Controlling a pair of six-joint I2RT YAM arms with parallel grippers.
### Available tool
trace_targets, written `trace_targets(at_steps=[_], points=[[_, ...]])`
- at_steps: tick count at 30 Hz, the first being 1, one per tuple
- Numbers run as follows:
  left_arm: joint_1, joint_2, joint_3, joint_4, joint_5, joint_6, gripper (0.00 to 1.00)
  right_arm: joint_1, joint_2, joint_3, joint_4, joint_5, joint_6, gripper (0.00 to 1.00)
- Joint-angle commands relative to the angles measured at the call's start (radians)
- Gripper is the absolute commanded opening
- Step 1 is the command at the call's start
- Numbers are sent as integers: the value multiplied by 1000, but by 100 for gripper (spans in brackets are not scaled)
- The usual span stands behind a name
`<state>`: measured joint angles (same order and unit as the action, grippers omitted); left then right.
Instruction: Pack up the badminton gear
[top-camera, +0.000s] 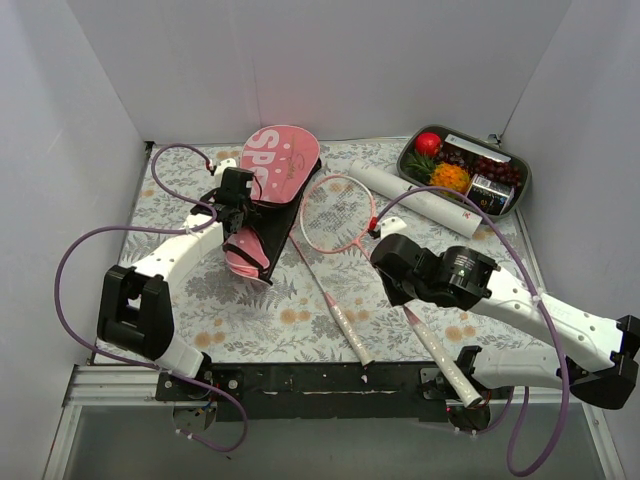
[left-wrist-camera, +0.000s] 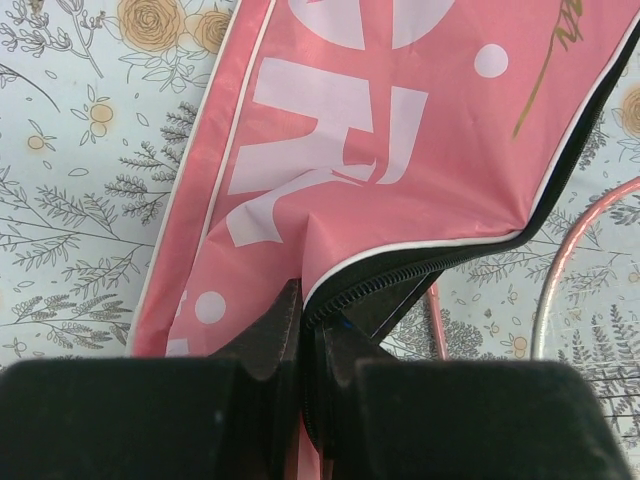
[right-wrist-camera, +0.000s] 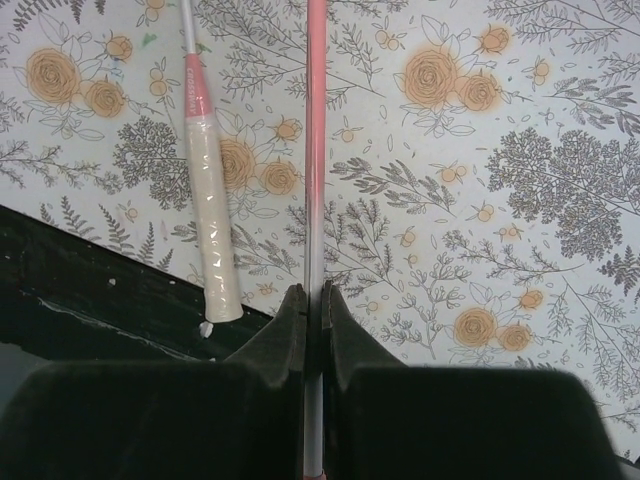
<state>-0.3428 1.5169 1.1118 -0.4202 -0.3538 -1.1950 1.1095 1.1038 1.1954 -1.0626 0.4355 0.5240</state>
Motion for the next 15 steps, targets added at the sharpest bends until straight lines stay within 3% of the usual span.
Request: trace_targets(at_steps=[1, 15], points=[[-9, -7, 19, 124, 44, -43, 0, 15, -21, 7, 56, -36, 24, 1], [-12, -98, -27, 139, 185, -118, 0, 29, 27, -100, 357, -190, 39, 1]])
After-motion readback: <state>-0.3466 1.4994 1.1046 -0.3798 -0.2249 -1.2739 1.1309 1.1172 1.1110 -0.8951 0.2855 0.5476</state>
